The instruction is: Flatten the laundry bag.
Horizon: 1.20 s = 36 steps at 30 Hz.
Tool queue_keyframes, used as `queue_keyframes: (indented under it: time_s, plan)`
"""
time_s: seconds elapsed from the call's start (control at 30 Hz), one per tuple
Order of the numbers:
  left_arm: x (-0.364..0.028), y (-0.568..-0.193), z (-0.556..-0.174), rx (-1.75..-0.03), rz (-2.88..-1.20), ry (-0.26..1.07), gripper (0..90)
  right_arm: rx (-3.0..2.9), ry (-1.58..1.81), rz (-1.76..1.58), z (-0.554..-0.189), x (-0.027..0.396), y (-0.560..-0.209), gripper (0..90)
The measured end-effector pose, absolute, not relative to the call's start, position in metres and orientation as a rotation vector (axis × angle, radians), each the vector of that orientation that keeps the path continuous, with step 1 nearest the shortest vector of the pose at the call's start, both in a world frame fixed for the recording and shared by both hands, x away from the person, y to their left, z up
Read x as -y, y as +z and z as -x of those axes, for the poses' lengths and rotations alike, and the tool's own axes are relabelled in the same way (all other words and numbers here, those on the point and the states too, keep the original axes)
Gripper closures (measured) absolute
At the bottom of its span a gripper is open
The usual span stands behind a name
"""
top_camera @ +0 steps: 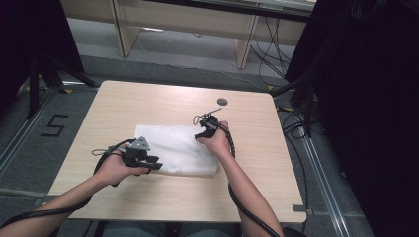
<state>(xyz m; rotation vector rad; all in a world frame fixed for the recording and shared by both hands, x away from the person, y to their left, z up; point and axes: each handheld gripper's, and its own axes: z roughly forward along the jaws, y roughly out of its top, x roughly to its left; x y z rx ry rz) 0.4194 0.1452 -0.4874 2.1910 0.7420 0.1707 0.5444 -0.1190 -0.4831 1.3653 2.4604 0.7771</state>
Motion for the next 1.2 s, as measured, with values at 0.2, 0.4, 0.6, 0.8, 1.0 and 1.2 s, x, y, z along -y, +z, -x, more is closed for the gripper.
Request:
queue_keyframes:
  time_s: [0.2, 0.4, 0.6, 0.8, 1.0, 1.2]
  plan:
    - [-0.138, -0.492, -0.422, -0.722, -2.237, 0.188, 65.9, -2.503, 0.737, -1.312, -0.544, 0.116, -0.491, 60.5]
    - [-0.137, -0.499, -0.423, -0.748, -2.246, 0.184, 64.9, -2.566, 0.706, -1.219, -0.54, 0.108, -0.489, 79.7]
    - [-0.138, -0.503, -0.425, -0.746, -2.267, 0.182, 64.5, -2.587, 0.696, -1.224, -0.539, 0.105, -0.487, 89.2]
    - [-0.135, -0.506, -0.423, -0.732, -2.286, 0.22, 64.4, -2.584, 0.713, -1.205, -0.538, 0.107, -0.483, 90.0]
    - [-0.134, -0.507, -0.423, -0.736, -2.287, 0.23, 65.1, -2.568, 0.784, -1.178, -0.533, 0.109, -0.464, 90.0]
    - [-0.134, -0.507, -0.424, -0.73, -2.294, 0.235, 65.5, -2.56, 0.824, -1.158, -0.523, 0.108, -0.452, 90.0]
